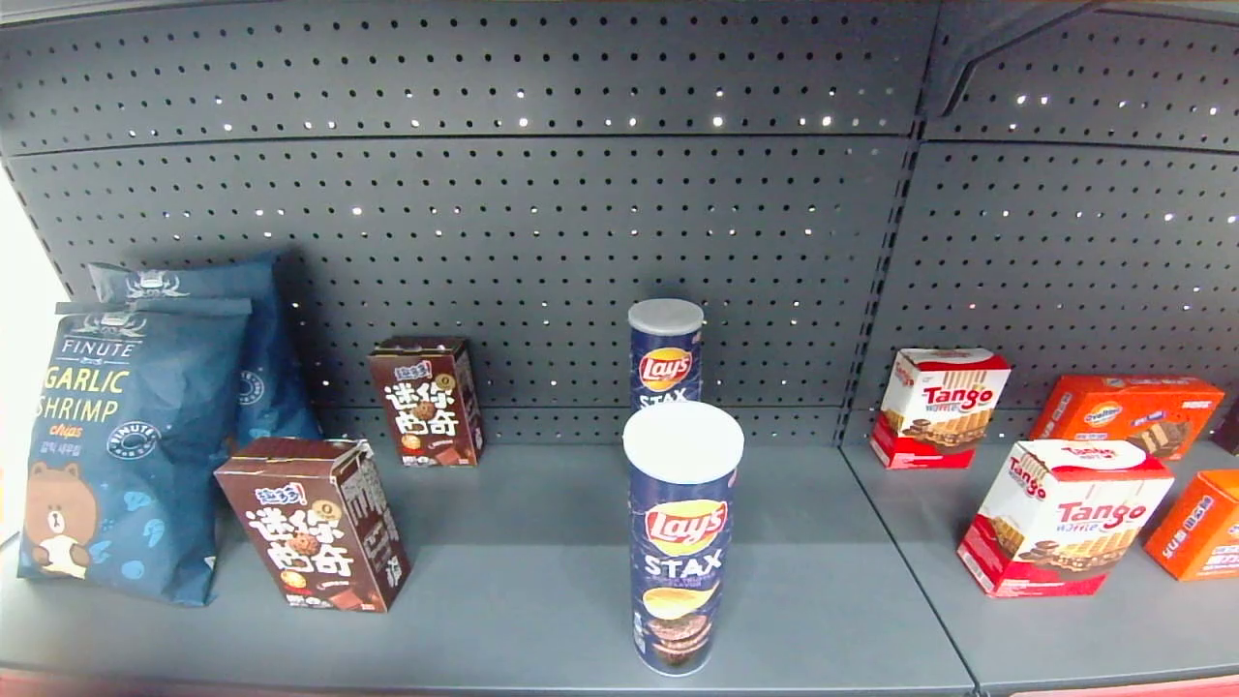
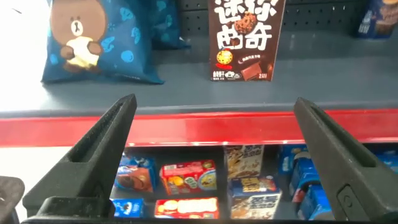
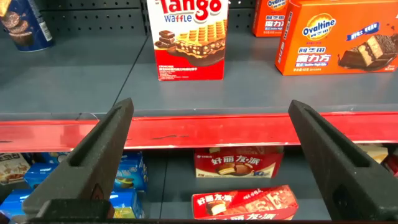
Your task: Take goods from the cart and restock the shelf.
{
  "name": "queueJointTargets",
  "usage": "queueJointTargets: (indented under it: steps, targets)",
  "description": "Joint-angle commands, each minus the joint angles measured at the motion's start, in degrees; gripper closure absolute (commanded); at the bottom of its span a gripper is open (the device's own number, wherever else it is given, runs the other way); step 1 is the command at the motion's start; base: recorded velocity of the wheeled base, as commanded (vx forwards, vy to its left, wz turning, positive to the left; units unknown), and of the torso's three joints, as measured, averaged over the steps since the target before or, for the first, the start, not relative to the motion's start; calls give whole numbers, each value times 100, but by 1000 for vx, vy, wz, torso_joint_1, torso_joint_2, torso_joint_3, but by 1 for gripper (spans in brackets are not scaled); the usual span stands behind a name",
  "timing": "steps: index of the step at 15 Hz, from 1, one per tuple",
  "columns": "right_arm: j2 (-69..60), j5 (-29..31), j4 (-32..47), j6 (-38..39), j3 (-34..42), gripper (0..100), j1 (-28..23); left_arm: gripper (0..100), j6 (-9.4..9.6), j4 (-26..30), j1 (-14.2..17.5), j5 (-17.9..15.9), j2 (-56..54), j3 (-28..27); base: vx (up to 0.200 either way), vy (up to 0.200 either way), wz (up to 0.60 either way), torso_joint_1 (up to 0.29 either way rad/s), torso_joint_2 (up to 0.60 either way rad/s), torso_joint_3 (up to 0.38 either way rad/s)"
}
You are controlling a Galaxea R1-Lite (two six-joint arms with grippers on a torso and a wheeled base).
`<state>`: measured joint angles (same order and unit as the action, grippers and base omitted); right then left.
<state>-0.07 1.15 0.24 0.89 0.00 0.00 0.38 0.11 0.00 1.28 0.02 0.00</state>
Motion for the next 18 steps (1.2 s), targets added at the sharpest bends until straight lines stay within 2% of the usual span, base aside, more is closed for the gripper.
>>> queueJointTargets:
  steps: [1, 3, 18]
  targets:
    - [7, 0, 2, -1, 0, 0, 0, 0, -38, -2, 0, 48, -2, 0, 0, 0, 0, 0, 0, 0]
    - [7, 0, 2, -1, 0, 0, 0, 0, -47, -2, 0, 127, -2, 0, 0, 0, 0, 0, 0, 0]
    - [7, 0, 2, -19, 0, 0, 0, 0, -55, -2, 0, 101, -2, 0, 0, 0, 0, 0, 0, 0]
